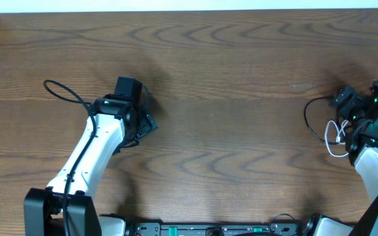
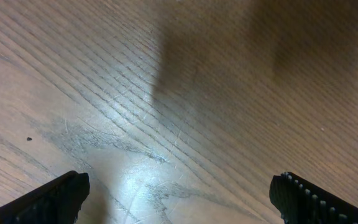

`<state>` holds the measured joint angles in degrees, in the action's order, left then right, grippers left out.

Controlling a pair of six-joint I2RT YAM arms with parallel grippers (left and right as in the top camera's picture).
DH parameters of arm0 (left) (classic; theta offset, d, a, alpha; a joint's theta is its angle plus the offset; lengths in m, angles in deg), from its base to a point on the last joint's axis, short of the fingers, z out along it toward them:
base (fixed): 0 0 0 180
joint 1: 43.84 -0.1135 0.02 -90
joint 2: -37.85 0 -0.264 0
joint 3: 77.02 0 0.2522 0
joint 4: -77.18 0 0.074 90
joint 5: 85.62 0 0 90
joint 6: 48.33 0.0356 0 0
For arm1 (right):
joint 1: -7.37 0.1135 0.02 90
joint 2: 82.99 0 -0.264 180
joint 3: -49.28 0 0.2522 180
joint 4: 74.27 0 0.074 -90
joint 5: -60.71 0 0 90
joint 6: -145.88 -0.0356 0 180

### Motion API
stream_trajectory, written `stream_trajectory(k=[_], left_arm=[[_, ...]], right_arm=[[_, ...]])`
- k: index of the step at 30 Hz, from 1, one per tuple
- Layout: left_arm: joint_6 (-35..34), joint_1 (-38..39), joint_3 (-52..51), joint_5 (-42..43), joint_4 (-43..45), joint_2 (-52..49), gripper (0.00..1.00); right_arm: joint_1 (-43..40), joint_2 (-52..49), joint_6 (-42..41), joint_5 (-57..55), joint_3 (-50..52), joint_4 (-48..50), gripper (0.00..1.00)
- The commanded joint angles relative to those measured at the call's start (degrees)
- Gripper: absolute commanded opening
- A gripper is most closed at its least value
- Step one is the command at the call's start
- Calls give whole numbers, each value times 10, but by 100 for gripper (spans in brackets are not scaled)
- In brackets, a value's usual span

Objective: Untangle cables

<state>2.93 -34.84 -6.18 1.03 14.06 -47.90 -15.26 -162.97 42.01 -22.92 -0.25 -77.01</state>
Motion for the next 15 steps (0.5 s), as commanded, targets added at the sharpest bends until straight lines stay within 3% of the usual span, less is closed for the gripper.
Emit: stream_trajectory(k=[1, 15], left_arm=[[5, -2, 2, -8, -3, 0, 98], [5, -2, 2, -8, -3, 0, 98]], right_arm=[[4, 2, 19, 73, -7, -7, 99], [6, 2, -24, 77, -7, -112, 99]])
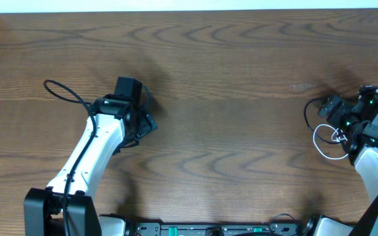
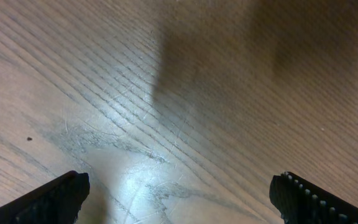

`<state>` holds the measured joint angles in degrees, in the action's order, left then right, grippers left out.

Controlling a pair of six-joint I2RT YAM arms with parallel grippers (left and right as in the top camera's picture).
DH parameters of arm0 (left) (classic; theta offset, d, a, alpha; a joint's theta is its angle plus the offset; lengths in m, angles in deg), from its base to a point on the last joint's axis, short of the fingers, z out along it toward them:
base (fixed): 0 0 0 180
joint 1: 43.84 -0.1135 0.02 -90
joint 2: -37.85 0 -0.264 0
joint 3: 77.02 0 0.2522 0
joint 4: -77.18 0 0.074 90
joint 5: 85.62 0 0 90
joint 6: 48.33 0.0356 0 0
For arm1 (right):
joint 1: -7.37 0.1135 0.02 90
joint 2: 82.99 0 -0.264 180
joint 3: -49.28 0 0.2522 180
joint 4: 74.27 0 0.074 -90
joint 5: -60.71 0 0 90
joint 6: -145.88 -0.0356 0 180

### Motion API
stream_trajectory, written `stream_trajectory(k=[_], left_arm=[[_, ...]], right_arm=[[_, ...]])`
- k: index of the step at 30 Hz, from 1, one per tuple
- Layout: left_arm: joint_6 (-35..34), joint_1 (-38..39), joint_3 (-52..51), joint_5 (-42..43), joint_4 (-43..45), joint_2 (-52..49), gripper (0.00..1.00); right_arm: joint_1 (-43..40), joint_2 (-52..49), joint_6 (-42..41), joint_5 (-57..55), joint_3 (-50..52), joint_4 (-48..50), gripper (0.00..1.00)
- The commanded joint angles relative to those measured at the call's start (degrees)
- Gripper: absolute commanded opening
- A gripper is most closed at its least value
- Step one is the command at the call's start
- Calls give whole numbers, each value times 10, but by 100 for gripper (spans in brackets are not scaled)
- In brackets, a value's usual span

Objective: Untangle cables

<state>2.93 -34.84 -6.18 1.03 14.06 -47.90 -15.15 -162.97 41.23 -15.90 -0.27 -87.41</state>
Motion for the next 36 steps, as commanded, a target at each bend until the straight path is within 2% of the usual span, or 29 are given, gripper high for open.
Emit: stream_trajectory(k=[1, 8, 36], left_arm=[[5, -2, 2, -8, -3, 0, 98], [5, -2, 2, -8, -3, 0, 98], [5, -2, 2, -8, -3, 0, 98]], right_arm=[[5, 2, -16, 7, -6, -15, 99], [5, 2, -16, 7, -6, -45, 99], [4, 2, -16, 3, -6, -47, 99]])
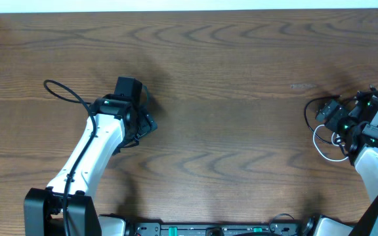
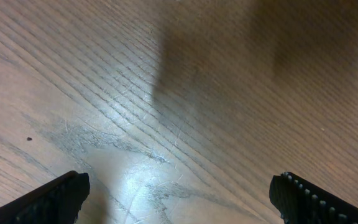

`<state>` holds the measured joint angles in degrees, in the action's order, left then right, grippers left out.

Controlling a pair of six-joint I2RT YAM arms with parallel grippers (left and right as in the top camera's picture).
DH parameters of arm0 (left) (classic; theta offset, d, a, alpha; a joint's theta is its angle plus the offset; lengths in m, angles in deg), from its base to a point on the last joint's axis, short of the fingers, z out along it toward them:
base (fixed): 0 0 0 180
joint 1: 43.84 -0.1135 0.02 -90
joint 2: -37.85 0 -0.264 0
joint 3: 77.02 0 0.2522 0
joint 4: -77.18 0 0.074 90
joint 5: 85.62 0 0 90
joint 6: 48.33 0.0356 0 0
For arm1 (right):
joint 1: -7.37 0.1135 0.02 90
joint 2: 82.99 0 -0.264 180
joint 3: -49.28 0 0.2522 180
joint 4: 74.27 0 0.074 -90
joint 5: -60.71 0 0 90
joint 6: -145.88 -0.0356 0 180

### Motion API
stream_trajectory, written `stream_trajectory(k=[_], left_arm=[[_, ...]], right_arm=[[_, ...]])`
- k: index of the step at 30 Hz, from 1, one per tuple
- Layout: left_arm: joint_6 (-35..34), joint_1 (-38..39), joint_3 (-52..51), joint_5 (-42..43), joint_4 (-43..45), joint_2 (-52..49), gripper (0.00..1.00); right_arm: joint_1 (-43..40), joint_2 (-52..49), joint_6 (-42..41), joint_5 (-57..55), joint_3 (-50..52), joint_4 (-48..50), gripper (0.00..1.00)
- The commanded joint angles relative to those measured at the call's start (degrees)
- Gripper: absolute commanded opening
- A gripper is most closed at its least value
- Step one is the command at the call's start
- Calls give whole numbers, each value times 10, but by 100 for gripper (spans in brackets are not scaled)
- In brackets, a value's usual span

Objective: Untangle cables

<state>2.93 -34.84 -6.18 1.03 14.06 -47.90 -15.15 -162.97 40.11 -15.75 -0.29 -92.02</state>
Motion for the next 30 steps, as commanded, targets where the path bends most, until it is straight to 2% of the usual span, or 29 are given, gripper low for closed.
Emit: stream_trajectory(k=[1, 10, 15, 22, 30], left_arm=[[5, -2, 2, -8, -3, 0, 98], [5, -2, 2, -8, -3, 0, 98], [5, -2, 2, -8, -3, 0, 98], [5, -2, 2, -8, -3, 0, 98], [5, -2, 2, -8, -3, 0, 98]], right_arm=[[5, 2, -5, 2, -6, 0, 99], [5, 2, -5, 2, -6, -21, 99], [5, 39, -5, 1, -5, -41, 99], [5, 153, -5, 2, 3, -77, 99], [5, 332, -5, 2, 32, -90, 99]])
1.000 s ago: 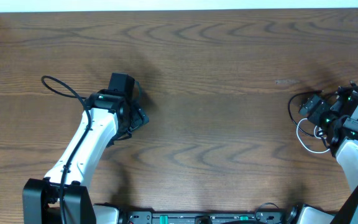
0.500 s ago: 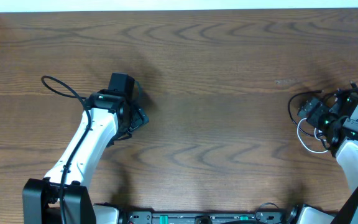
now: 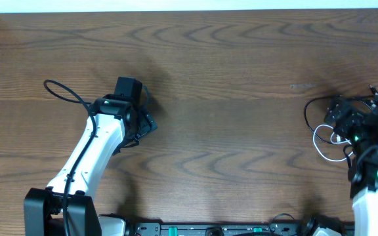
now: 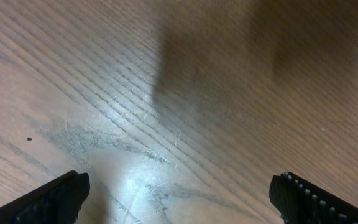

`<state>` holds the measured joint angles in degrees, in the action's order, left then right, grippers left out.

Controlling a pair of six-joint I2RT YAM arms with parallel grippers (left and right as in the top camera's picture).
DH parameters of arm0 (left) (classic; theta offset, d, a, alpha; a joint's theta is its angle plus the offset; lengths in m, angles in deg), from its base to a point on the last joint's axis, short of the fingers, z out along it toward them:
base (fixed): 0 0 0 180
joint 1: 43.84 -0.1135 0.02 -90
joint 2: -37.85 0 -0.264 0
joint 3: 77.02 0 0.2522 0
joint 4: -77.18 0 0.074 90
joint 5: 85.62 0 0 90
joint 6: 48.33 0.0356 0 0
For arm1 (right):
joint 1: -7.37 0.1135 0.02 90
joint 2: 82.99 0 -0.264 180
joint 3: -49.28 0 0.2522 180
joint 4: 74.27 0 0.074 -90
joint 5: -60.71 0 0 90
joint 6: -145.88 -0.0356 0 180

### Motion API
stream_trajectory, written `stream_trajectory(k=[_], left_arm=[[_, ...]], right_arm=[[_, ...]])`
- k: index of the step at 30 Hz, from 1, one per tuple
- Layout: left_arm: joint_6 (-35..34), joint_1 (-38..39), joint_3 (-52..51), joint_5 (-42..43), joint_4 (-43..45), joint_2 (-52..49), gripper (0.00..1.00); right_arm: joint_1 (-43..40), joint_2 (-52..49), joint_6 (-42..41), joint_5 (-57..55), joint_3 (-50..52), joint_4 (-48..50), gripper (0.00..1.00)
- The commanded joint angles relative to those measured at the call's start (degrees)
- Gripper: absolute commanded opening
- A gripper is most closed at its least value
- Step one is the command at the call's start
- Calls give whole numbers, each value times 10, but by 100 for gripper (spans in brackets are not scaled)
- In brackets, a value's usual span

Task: Untangle cables
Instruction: 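Release the cables and pull the right gripper back toward the base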

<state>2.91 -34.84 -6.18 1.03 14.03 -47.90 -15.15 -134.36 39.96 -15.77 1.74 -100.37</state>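
Observation:
The tangle lies at the table's right edge in the overhead view: a thin black cable curving out to the left, and a white cable looping below it. My right gripper sits over the knot where both meet; its jaws are too dark and small to read. My left gripper is far off at the left, with its fingertips wide apart over bare wood in the left wrist view. It is open and holds nothing.
The dark wooden table stretches between the two arms. A black wire loop sticks out beside the left arm. A pale wall edge runs along the far side.
The right gripper has shifted a little to the right over the tangle, and the right arm now stands turned more upright. The cable loops lie about as before. The left arm has not moved.
The right gripper was over the tangle, the white loop narrow beneath it. Then it stood further left with the white loop spread wider. Then it was slightly lower, and now it is back to the right. The left gripper stayed open over bare wood throughout.

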Motion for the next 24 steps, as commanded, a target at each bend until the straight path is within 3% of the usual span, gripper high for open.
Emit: stream_trajectory(k=[1, 10, 17, 24], left_arm=[[6, -2, 2, -8, -3, 0, 98], [6, -2, 2, -8, -3, 0, 98], [6, -2, 2, -8, -3, 0, 98], [6, -2, 2, -8, -3, 0, 98]], right_arm=[[5, 68, -3, 2, 12, -15, 99], [5, 218, -3, 2, 12, -87, 99], [5, 222, -3, 2, 12, -149, 99], [5, 222, -3, 2, 12, -285, 99]])
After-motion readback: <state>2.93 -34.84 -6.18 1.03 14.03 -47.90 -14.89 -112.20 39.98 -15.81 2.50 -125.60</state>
